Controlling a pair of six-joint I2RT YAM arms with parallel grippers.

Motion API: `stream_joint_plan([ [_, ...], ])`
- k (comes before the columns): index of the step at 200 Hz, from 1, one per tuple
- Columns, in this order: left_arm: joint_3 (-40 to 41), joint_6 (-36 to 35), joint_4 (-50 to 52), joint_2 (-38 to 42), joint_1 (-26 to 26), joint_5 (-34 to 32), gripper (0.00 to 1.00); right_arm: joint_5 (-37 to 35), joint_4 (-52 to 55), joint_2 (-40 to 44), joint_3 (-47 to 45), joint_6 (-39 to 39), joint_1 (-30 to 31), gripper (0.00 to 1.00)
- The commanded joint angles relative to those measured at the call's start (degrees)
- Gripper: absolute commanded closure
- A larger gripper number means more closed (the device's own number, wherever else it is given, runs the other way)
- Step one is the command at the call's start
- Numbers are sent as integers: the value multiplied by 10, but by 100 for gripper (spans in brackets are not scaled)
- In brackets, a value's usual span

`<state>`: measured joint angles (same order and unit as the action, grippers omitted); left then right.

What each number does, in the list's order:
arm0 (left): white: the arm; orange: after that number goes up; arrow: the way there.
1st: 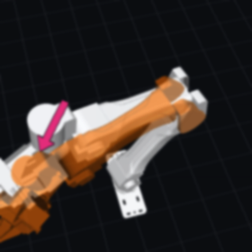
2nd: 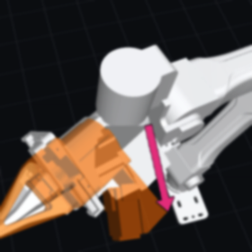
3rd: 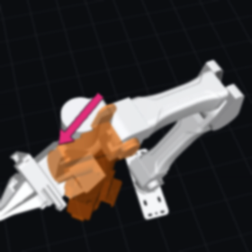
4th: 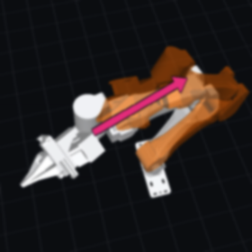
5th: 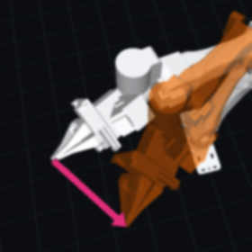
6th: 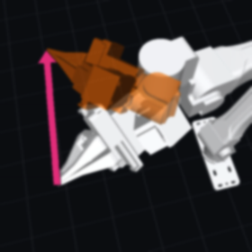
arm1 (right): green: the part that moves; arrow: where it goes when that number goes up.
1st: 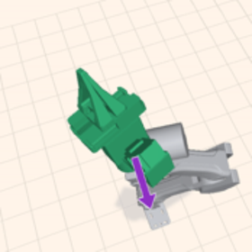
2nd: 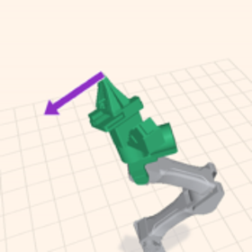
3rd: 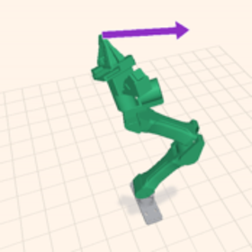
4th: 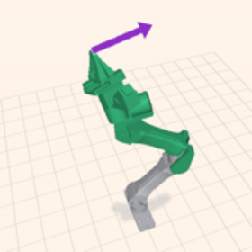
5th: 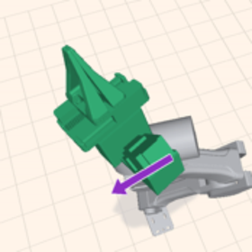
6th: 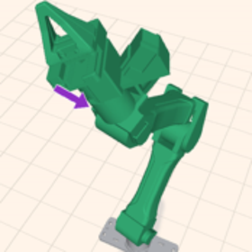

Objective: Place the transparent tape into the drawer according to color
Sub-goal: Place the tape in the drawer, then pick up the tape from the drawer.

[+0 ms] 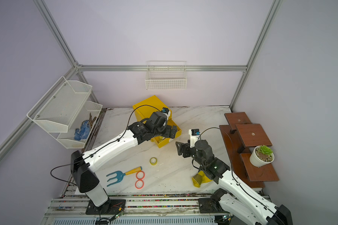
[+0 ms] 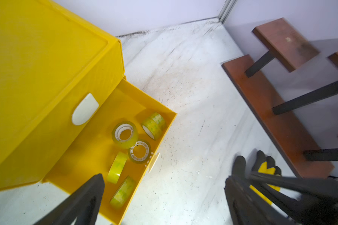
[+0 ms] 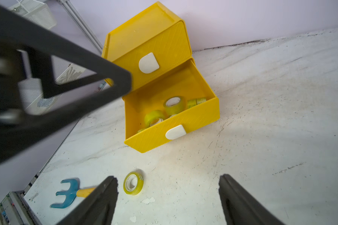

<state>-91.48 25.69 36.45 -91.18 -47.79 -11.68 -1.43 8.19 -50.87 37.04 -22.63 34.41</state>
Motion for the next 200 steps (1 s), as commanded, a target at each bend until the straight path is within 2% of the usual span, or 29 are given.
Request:
stream_joint_plan([
  [1,78,0,-36,89,5,-39,0,56,-4,-24,6,11,2,14],
  [32,203,20,-41,221,5,-93,0,116,15,-105,35,34,23,14],
  [65,320,40,-27,344,6,-173,0,104,37,-210,78,71,102,14],
  [87,364,50,-16,399,7,-207,0,104,42,-284,112,76,137,14],
  [153,396,73,23,443,8,-246,0,43,81,-475,227,80,196,14],
  [200,397,70,31,444,9,-253,0,-16,82,-541,271,69,209,18],
])
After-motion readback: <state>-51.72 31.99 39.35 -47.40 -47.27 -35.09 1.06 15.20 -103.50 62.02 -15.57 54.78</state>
